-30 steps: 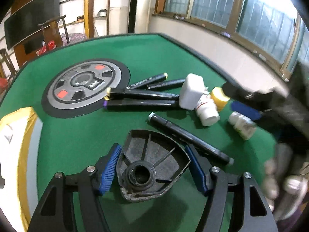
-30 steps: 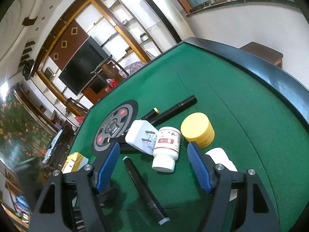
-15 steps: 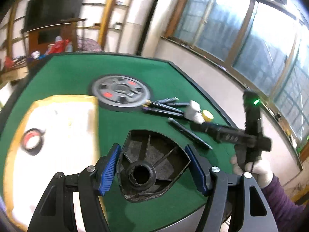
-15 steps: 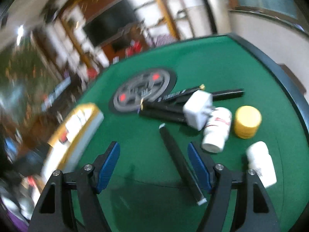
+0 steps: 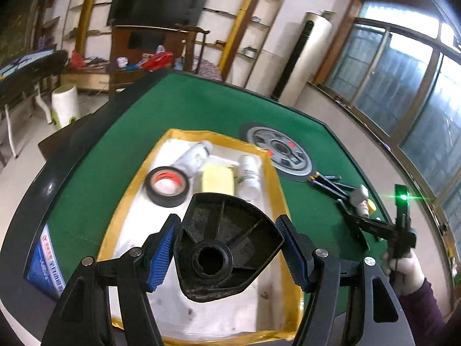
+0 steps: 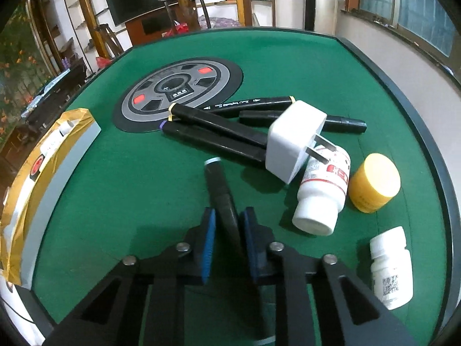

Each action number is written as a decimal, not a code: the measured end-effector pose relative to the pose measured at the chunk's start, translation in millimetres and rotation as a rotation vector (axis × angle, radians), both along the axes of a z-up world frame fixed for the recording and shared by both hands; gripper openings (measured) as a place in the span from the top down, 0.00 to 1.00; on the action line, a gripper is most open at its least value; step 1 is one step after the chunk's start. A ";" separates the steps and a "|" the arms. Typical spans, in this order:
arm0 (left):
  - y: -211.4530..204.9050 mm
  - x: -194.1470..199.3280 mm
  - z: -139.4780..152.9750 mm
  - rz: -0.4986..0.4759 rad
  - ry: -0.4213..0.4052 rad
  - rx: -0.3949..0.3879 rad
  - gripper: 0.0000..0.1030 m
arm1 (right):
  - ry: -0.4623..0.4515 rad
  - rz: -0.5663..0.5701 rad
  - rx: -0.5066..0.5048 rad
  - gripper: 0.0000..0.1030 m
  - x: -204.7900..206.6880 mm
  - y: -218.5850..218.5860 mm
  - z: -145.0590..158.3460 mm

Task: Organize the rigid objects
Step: 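Carry the black cover to the tray with the left tool while the right tool grasps the black marker, then lower the black cover into the tray with the left tool while the right tool carries the marker over, then lower the black marker into the tray and open the right tool, then reach the left tool toward the white plug adapter while the right tool moves toward the white bottles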

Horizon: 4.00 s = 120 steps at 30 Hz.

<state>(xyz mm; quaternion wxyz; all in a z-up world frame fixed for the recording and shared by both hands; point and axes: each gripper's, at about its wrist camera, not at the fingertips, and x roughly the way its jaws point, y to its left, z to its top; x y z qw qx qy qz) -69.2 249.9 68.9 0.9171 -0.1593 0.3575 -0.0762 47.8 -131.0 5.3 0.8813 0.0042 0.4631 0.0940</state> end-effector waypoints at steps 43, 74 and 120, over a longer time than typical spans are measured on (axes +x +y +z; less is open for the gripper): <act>38.5 19.2 -22.5 0.071 0.164 -0.127 0.20 | 0.225 0.257 0.546 0.85 -28.4 204.8 37.2; 90.8 -10.5 -28.0 0.130 0.090 -0.219 0.20 | 0.324 0.182 0.545 0.56 23.3 265.7 24.1; 100.8 -17.8 -32.2 0.139 0.105 -0.226 0.20 | 0.154 0.220 0.120 0.87 31.3 285.5 30.7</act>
